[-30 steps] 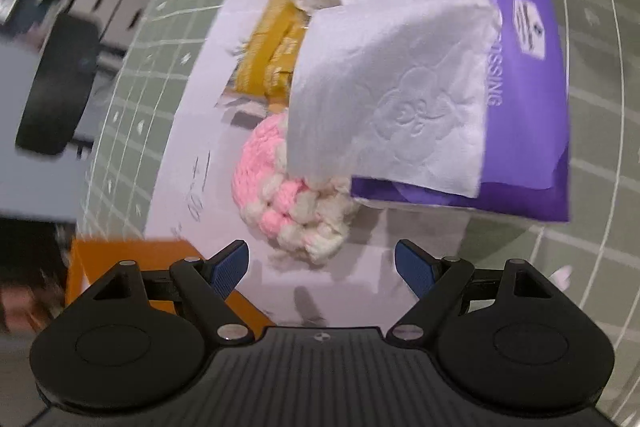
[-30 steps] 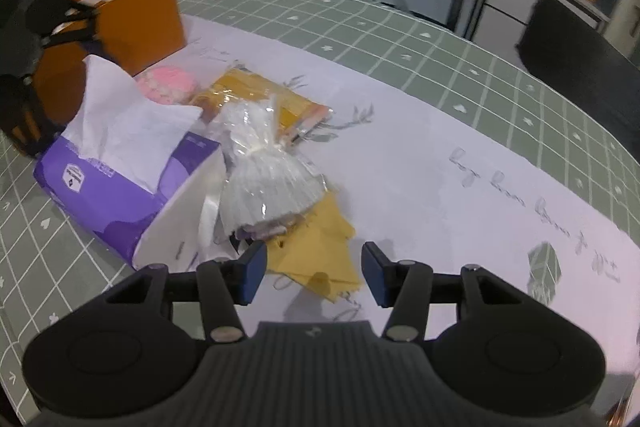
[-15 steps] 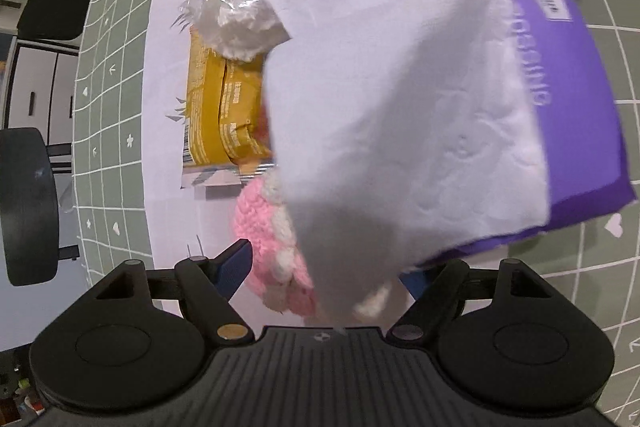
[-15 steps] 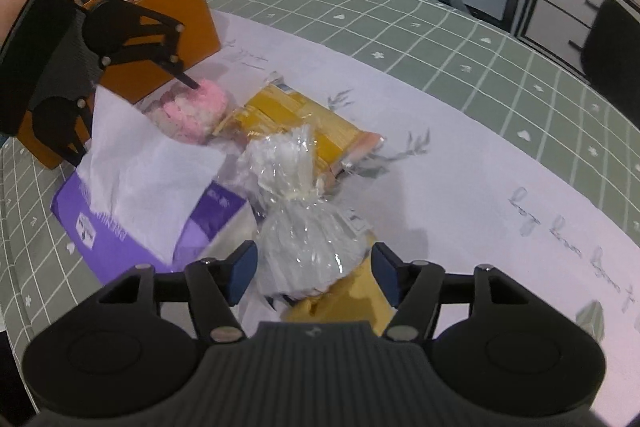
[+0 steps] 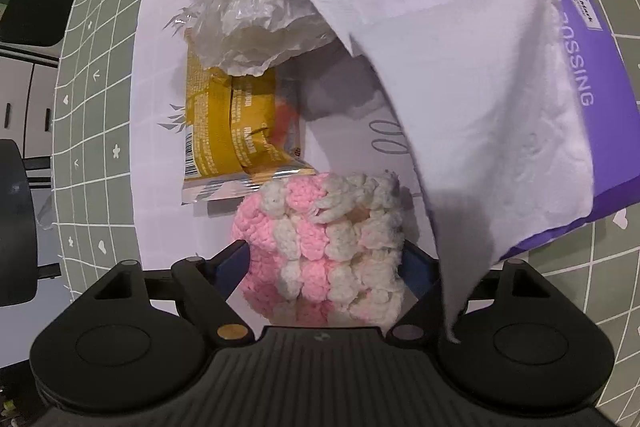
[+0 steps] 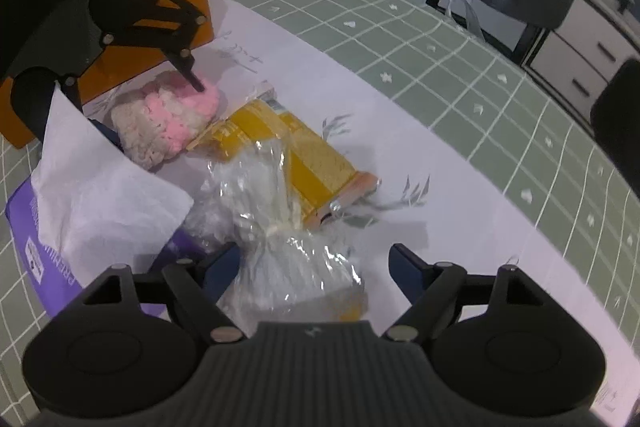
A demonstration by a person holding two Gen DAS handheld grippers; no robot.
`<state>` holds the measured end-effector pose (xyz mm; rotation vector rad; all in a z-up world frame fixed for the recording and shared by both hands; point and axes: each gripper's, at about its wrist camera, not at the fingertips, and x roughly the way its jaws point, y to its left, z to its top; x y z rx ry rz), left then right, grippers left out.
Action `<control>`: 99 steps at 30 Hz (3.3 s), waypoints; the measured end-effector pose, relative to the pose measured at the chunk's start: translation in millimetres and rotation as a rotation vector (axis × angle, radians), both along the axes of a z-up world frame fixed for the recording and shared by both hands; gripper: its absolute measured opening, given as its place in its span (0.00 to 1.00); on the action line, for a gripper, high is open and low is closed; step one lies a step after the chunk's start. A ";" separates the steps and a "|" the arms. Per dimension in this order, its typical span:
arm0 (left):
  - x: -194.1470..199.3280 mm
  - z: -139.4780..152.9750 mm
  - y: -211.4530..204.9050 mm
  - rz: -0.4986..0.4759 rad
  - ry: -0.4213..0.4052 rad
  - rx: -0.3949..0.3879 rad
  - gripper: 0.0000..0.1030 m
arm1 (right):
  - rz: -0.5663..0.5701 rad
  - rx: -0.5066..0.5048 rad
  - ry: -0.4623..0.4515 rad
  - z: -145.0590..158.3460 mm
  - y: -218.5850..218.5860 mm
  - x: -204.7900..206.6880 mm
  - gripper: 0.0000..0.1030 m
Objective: Organize soft objects
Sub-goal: 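Move the left gripper down onto the pink-and-white crocheted item, then grasp the crocheted item with the left gripper while the right gripper grasps the clear plastic bag, then carry the crocheted item in the left gripper while the right gripper carries the bag toward the box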
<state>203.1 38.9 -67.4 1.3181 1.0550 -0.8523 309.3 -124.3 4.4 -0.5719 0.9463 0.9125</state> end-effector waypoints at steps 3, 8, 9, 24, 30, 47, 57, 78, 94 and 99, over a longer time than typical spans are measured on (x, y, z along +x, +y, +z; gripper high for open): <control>1.4 0.6 1.8 -0.010 0.011 -0.003 0.97 | 0.016 -0.015 0.004 1.2 6.1 4.2 0.78; 5.0 1.7 7.1 -0.016 0.028 -0.034 1.00 | 0.039 -0.011 0.048 -1.5 8.3 13.5 0.77; 8.3 0.5 7.7 -0.013 0.028 -0.041 1.00 | 0.041 -0.006 0.060 -2.8 7.6 15.6 0.77; 26.6 -1.7 13.4 0.024 0.091 -0.079 1.00 | 0.075 -0.012 0.118 -13.6 8.2 16.9 0.64; 42.5 -4.9 14.1 0.038 0.168 -0.080 1.00 | 0.077 -0.015 0.137 -14.8 8.1 21.9 0.65; 60.6 -2.3 9.8 0.049 0.240 -0.061 0.91 | 0.072 -0.006 0.185 -21.5 6.5 28.5 0.60; 57.7 -0.4 3.7 0.042 0.142 -0.009 0.65 | 0.059 -0.014 0.169 -17.6 5.8 23.4 0.58; 19.7 33.2 21.9 0.063 0.013 0.017 0.57 | -0.027 -0.052 0.065 29.8 -11.9 8.2 0.53; -72.3 33.0 21.0 0.026 0.017 0.086 0.57 | -0.179 -0.122 0.016 47.0 -74.9 -42.9 0.53; -116.6 28.3 14.0 -0.026 0.012 0.075 0.57 | -0.163 -0.138 0.025 43.0 -85.2 -79.1 0.53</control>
